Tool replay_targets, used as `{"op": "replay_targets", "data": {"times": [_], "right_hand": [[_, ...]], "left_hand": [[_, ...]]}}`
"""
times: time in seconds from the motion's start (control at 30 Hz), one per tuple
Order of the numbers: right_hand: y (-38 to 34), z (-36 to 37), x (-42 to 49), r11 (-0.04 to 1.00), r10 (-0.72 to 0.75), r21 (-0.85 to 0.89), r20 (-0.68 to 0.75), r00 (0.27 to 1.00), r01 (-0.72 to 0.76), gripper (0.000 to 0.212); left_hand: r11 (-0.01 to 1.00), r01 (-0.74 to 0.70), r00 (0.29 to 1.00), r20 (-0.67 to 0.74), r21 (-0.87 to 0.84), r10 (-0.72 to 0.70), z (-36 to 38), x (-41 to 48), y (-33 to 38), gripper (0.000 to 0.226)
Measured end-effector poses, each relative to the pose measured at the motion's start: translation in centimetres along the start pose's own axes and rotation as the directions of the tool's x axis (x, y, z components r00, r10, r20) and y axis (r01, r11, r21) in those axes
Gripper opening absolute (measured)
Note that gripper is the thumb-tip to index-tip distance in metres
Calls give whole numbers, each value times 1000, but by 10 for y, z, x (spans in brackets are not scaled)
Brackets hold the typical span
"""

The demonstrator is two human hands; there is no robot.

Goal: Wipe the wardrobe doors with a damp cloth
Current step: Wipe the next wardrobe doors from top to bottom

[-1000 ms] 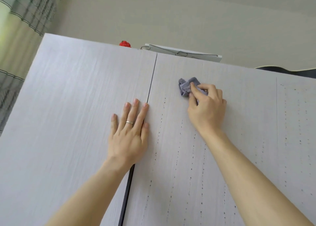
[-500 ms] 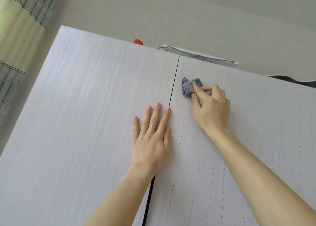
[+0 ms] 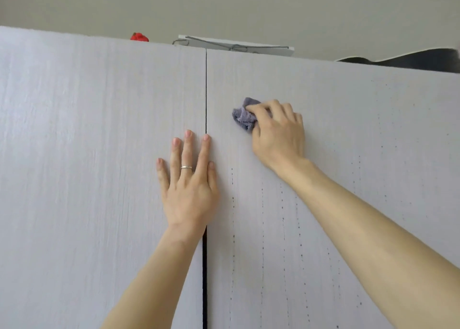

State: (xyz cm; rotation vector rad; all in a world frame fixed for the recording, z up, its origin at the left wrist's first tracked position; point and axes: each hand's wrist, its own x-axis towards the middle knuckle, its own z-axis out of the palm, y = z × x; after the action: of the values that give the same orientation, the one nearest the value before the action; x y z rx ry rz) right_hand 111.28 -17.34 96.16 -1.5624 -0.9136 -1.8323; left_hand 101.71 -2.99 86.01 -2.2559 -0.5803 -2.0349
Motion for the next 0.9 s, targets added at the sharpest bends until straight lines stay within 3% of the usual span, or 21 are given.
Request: {"op": "replay_targets", "data": {"times": [0.2, 0.27, 0.37, 0.47, 0.67, 0.77, 0.83, 0.9], "right_hand": [[9, -6, -66, 956, -291, 31, 7, 957, 290, 37], [25, -9, -58, 947, -320, 6, 36, 947, 320, 38], [51, -16, -29, 994, -106, 35, 22, 994, 106, 38], [67, -19, -29, 985, 106, 136, 17, 994, -107, 38], [87, -29, -119, 981, -51, 189, 28, 998, 45, 34], [104, -41, -111, 978, -115, 185, 79, 990, 99, 35], [119, -45, -73, 985, -28, 174, 118, 993, 7, 37], [140, -48, -37, 974, 163, 138, 127, 979, -180, 38]], "left_hand": [[1000, 25, 999, 32, 19, -25, -3, -2, 3, 53], [999, 48, 998, 44, 25, -49, -5, -2, 4, 52], [998, 47, 997, 54, 39, -49, -10, -2, 11, 53], [996, 69, 996, 53, 54, -71, -12, -4, 13, 53], [994, 60, 997, 44, 89, -64, -10, -18, 16, 53], [993, 48, 997, 62, 106, -55, -10, -29, 14, 54], [993, 50, 996, 65, 108, -57, -12, -28, 14, 54], [992, 59, 997, 47, 114, -65, -11, -29, 14, 54]]}}
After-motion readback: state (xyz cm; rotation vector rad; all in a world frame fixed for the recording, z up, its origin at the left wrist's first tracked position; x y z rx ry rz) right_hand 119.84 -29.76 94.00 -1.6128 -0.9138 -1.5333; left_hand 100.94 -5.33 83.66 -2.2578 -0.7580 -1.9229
